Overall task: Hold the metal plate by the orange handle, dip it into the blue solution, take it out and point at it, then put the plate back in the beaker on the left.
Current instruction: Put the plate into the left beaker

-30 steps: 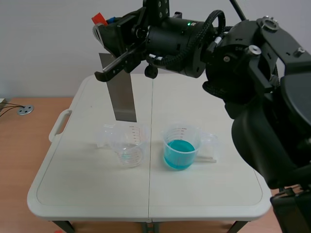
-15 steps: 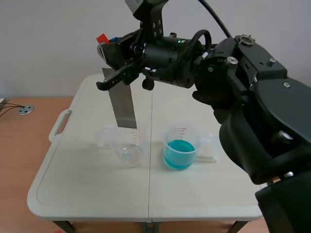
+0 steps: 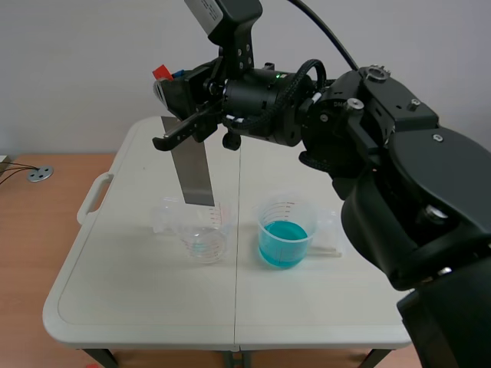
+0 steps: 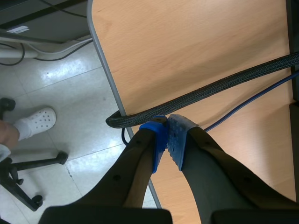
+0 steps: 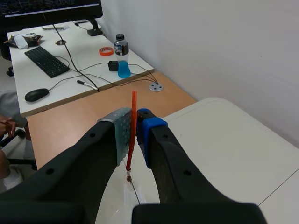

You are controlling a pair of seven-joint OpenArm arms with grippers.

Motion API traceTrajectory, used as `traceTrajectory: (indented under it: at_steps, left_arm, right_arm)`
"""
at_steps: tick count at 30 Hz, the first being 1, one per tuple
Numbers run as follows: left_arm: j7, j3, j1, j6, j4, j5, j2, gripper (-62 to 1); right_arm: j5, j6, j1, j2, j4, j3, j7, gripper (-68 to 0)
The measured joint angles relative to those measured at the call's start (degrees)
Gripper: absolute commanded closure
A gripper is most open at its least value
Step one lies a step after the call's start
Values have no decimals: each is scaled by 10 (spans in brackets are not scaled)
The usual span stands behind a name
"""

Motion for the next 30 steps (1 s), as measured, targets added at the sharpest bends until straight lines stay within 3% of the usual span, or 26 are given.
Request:
traceTrajectory:
  at_steps: [10, 30]
  left_arm:
    - [57, 0, -2, 0, -1, 0, 0, -18]
    - [56, 0, -10, 0, -1, 0, -2, -18]
  right_arm:
    - [0, 0, 0, 0, -41, 0, 12, -13]
    - [0, -2, 0, -18, -144, 0, 48, -13]
